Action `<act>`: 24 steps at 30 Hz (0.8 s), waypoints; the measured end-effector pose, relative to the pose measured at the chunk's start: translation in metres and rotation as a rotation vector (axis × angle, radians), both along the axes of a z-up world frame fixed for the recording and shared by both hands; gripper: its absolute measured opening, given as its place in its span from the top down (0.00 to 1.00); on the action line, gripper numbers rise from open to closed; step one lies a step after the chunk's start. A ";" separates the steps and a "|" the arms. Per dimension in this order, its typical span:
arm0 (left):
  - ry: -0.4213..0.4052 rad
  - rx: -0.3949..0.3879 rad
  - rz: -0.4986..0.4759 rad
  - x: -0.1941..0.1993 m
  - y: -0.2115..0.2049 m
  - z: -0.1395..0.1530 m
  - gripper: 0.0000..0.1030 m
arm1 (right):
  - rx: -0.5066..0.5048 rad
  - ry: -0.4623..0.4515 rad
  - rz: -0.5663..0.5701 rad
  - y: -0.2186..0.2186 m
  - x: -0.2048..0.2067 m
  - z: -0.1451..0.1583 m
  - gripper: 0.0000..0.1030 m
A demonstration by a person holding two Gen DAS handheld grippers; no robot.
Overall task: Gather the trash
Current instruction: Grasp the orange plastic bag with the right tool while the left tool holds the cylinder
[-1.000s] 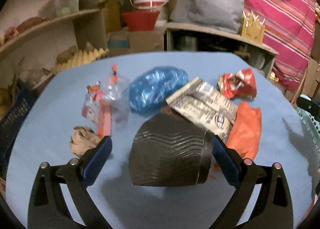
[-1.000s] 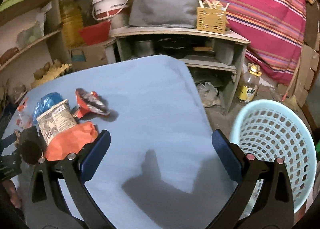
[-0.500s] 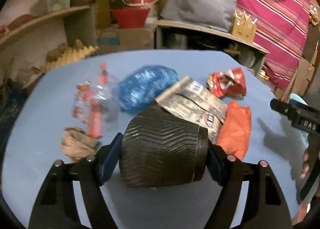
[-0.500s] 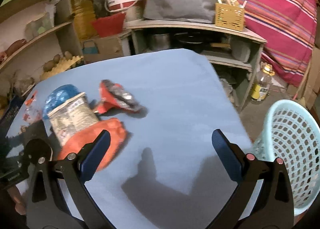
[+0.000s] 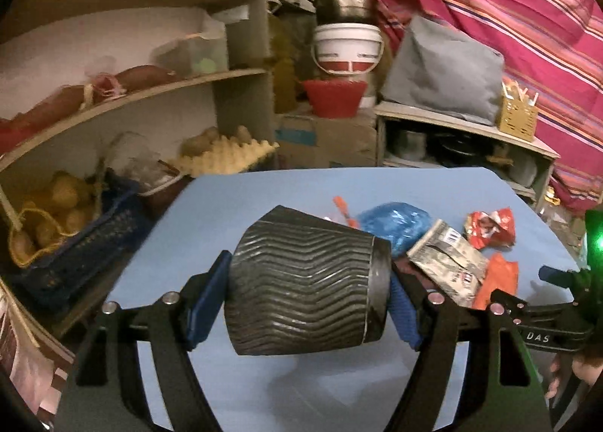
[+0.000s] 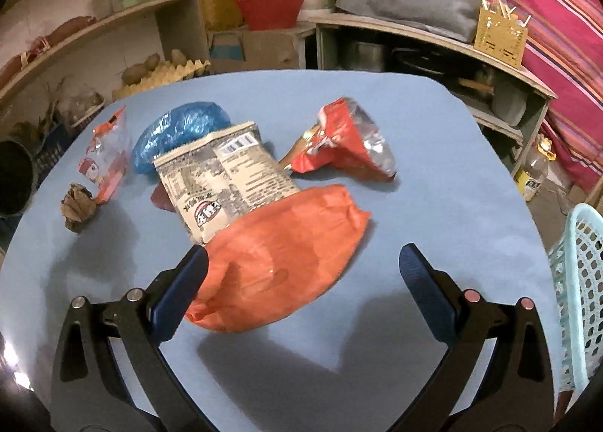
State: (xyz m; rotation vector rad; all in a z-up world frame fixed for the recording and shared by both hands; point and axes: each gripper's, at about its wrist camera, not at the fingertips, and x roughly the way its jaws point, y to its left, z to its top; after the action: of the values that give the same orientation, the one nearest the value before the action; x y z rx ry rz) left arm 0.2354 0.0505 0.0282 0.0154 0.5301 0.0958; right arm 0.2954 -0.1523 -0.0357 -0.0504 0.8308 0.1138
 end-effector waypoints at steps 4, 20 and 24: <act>-0.023 -0.008 0.016 -0.007 0.010 0.007 0.27 | -0.041 0.018 -0.008 0.010 0.001 -0.006 0.04; -0.098 -0.015 0.018 -0.021 0.013 0.024 0.27 | 0.000 0.105 0.022 0.008 0.008 -0.019 0.35; -0.103 -0.014 0.020 -0.022 0.010 0.024 0.27 | 0.002 0.095 0.078 0.014 0.002 -0.016 0.70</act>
State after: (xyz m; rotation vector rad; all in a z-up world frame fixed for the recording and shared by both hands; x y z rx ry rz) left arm 0.2130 0.0605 0.0524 -0.0083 0.4282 0.1115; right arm 0.2969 -0.1381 -0.0520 -0.0763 0.9235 0.1920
